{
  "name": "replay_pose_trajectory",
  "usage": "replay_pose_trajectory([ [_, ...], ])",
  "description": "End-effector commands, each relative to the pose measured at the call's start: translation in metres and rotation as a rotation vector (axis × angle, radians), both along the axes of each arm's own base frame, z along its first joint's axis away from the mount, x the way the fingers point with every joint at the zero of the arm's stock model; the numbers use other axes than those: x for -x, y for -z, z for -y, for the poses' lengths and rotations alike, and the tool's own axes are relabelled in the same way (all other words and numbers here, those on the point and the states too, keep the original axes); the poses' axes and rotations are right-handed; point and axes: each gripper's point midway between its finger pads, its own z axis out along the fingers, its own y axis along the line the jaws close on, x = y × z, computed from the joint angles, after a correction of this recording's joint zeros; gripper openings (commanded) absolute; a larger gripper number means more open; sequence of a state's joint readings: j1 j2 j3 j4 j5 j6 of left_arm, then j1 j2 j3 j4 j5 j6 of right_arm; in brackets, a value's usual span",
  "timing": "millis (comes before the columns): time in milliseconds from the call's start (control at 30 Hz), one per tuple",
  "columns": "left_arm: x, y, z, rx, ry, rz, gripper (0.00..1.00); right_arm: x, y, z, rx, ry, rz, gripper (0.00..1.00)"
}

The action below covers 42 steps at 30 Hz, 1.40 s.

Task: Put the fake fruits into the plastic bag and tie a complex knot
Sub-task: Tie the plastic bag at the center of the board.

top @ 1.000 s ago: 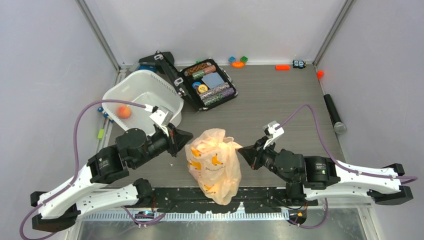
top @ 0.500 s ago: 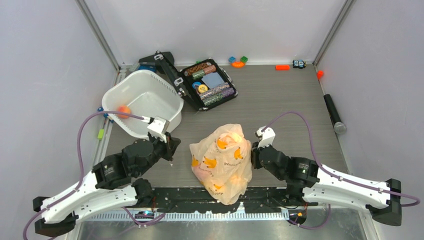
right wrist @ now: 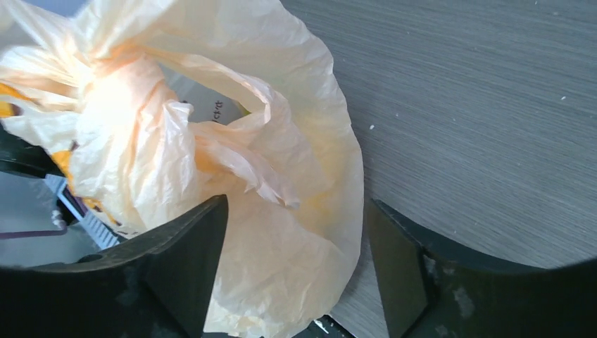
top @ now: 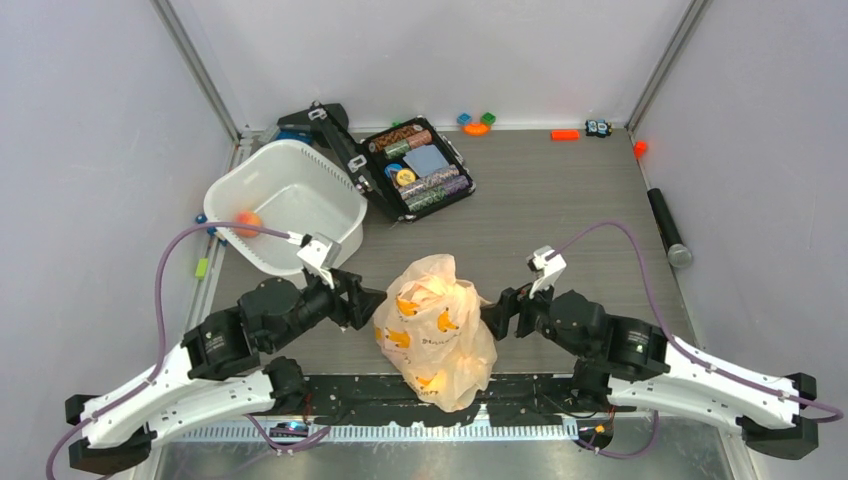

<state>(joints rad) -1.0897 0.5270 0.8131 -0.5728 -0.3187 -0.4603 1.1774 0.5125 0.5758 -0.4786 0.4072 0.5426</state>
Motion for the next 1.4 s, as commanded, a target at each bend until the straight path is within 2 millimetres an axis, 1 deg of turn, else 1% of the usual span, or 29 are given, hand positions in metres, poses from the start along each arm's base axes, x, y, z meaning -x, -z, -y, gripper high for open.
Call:
replay_pose_trajectory([
  [0, 0.005, -0.04, 0.002, 0.135, 0.031, 0.053, 0.72, 0.007, -0.042, 0.014, -0.078, -0.01, 0.034, 0.82],
  [100, 0.009, -0.044, -0.002, 0.161, 0.032, 0.053, 0.81, 0.008, -0.056, 0.027, -0.076, 0.001, 0.057, 0.85],
  [133, 0.01, -0.044, -0.002, 0.167, 0.036, 0.054, 0.83, 0.01, -0.066, 0.03, -0.088, -0.002, 0.069, 0.86],
  [167, 0.011, -0.045, -0.003, 0.173, 0.042, 0.053, 0.85, 0.01, -0.07, 0.031, -0.087, -0.012, 0.082, 0.87],
  [200, 0.012, -0.045, -0.003, 0.175, 0.046, 0.05, 0.87, 0.011, -0.081, 0.031, -0.101, -0.021, 0.095, 0.88],
  [233, 0.014, -0.046, -0.003, 0.18, 0.051, 0.051, 0.88, 0.012, -0.086, 0.03, -0.098, -0.04, 0.109, 0.88],
  [300, 0.015, -0.044, -0.003, 0.182, 0.053, 0.045, 0.91, 0.014, -0.106, 0.023, -0.112, -0.077, 0.14, 0.89],
  [333, 0.015, -0.043, -0.003, 0.182, 0.053, 0.042, 0.92, 0.013, -0.106, 0.018, -0.088, -0.097, 0.149, 0.9],
  [367, 0.016, -0.043, -0.003, 0.185, 0.054, 0.04, 0.93, 0.013, -0.111, 0.009, -0.087, -0.121, 0.152, 0.9],
  [400, 0.016, -0.042, -0.003, 0.186, 0.056, 0.036, 0.93, 0.012, -0.113, 0.005, -0.075, -0.138, 0.165, 0.91],
  [433, 0.017, -0.042, -0.002, 0.188, 0.06, 0.031, 0.94, 0.012, -0.116, -0.005, -0.07, -0.159, 0.166, 0.91],
  [467, 0.017, -0.041, 0.0, 0.191, 0.065, 0.028, 0.94, 0.01, -0.117, -0.009, -0.056, -0.171, 0.178, 0.92],
  [500, 0.018, -0.04, 0.001, 0.191, 0.071, 0.022, 0.94, 0.008, -0.118, -0.017, -0.045, -0.184, 0.182, 0.92],
  [667, 0.02, -0.036, 0.008, 0.183, 0.093, 0.001, 0.95, 0.001, -0.114, -0.046, 0.004, -0.252, 0.196, 0.92],
  [733, 0.02, -0.034, 0.01, 0.179, 0.101, -0.004, 0.95, -0.002, -0.106, -0.058, 0.013, -0.288, 0.178, 0.9],
  [800, 0.021, -0.033, 0.011, 0.177, 0.104, -0.008, 0.95, -0.005, -0.101, -0.064, 0.012, -0.309, 0.164, 0.88],
  [967, 0.021, -0.031, 0.011, 0.176, 0.106, -0.013, 0.96, -0.016, -0.09, -0.066, 0.015, -0.309, 0.145, 0.84],
  [1133, 0.021, -0.03, 0.011, 0.177, 0.103, -0.016, 0.96, -0.016, -0.082, -0.07, 0.0, -0.355, 0.121, 0.78],
  [1267, 0.021, -0.031, 0.012, 0.178, 0.107, -0.018, 0.96, -0.016, -0.073, -0.071, 0.005, -0.377, 0.092, 0.7],
  [1367, 0.022, -0.032, 0.012, 0.181, 0.111, -0.02, 0.96, -0.014, -0.064, -0.072, 0.01, -0.388, 0.07, 0.67],
])
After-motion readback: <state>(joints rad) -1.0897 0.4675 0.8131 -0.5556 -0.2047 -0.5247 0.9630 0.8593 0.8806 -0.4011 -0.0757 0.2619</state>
